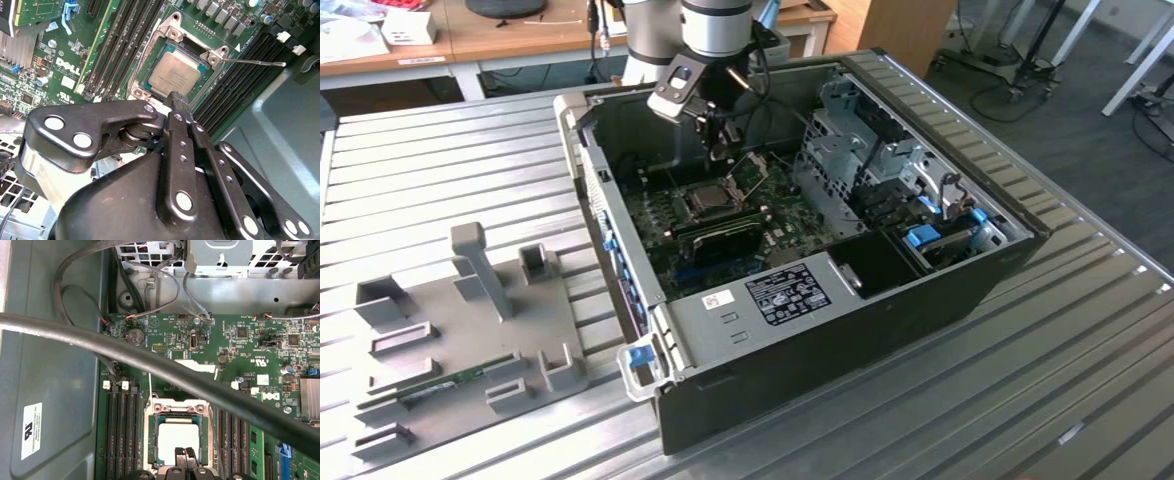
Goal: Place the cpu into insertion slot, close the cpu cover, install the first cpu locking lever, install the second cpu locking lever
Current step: 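Close the cpu cover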
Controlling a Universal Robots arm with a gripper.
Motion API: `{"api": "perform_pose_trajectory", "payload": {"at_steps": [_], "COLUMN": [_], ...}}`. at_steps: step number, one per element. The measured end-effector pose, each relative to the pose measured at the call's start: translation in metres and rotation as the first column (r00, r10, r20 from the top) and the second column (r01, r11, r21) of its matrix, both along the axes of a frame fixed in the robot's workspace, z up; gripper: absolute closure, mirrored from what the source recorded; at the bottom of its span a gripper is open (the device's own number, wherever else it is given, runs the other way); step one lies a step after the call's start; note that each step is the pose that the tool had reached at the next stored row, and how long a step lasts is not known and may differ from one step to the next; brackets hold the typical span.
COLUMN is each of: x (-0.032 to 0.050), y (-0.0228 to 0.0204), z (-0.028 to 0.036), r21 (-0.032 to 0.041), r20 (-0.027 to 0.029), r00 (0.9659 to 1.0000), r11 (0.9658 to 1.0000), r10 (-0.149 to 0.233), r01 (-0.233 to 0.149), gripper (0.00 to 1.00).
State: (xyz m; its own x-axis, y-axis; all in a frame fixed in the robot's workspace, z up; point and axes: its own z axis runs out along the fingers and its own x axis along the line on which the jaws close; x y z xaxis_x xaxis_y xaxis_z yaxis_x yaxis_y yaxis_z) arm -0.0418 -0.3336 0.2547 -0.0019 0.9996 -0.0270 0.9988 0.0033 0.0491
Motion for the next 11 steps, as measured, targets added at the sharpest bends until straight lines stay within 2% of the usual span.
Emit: {"api": "perform_pose_trajectory", "payload": {"at_steps": [11], "x": [0.0018], "y": [0.0000], "z": [0.0000], "r21": [0.0000], "r20": [0.0000], "r00": [1.0000], "r11": [1.0000], "r10": [0.000], "r01": [0.000], "gripper": [0.90]}}
